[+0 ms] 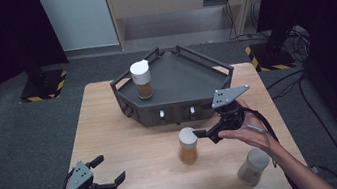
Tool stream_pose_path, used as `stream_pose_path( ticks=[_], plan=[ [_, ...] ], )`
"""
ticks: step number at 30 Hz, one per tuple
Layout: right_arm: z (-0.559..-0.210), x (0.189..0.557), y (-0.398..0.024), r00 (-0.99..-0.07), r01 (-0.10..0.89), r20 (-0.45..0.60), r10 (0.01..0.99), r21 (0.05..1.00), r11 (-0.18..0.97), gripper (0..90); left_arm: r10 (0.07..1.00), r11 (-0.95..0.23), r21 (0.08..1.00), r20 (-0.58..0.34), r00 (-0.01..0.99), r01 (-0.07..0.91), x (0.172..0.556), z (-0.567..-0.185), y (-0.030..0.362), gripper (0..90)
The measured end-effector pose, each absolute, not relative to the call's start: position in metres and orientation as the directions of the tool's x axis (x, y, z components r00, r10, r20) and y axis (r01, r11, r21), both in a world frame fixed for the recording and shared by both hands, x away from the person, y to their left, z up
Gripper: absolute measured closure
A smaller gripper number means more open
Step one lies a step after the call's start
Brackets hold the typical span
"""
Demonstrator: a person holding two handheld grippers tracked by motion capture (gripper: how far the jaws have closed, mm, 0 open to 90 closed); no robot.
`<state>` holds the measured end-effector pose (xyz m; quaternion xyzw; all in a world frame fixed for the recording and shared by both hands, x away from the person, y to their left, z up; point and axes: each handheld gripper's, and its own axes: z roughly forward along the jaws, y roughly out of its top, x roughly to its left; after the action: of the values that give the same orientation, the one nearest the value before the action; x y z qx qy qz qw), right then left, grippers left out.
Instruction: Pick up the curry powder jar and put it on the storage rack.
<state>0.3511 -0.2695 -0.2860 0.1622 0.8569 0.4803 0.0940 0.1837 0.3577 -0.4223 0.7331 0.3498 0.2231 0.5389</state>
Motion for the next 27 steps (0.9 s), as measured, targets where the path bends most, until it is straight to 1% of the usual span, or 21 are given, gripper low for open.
stream_pose_path(
  ticks=[12,21,27],
  plan=[
    [-0.291,0.371,-0.238,-0.95,0.2,0.005,0.312,0.775,0.599,7.7,0.754,-0.173,0.946,-0.052,0.655,0.274,0.184,-0.423,0.358,3.3],
    [-0.294,0.377,-0.219,-0.96,0.183,-0.018,0.28,0.717,0.673,11.1,0.751,-0.175,0.946,-0.05,0.658,0.272,0.184,-0.423,0.358,3.3],
    [-0.295,0.384,-0.212,-0.965,0.181,-0.011,0.263,0.698,0.693,14.7,0.75,-0.174,0.945,-0.054,0.659,0.276,0.185,-0.423,0.358,3.4]
  ],
)
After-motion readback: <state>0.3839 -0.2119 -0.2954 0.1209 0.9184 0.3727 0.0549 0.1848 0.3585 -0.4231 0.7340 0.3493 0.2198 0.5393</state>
